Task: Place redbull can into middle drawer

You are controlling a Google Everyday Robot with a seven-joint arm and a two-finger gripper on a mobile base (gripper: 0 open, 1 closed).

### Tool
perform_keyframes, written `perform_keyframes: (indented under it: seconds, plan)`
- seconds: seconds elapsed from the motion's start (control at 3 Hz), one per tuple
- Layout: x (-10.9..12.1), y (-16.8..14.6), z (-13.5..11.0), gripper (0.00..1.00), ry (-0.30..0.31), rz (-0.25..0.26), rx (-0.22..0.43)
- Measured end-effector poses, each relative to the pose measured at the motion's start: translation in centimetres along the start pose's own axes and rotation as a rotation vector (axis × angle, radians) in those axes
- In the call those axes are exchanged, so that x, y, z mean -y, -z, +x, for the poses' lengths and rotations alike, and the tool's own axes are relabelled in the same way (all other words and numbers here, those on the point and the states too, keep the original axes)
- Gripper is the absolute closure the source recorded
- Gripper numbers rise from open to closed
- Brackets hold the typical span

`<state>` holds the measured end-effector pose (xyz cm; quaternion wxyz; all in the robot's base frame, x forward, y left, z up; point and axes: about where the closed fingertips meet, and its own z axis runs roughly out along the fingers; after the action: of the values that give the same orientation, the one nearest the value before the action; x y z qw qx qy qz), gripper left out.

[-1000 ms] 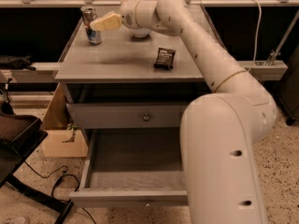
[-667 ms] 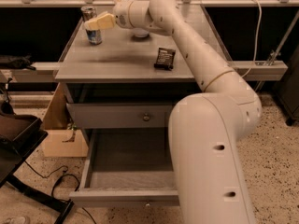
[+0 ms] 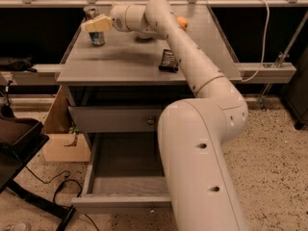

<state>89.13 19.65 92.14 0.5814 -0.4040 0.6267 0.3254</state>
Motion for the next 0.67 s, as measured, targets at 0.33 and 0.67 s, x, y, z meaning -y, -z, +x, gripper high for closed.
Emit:
perform_keyframes:
  seconds: [0.33, 0.67]
  plan:
    - [-0.2, -1.4, 0.5, 0.18, -0.012, -0.015, 0.005]
    - [-0.8, -2.7, 0.1, 0.50, 0.000, -0.036, 0.014]
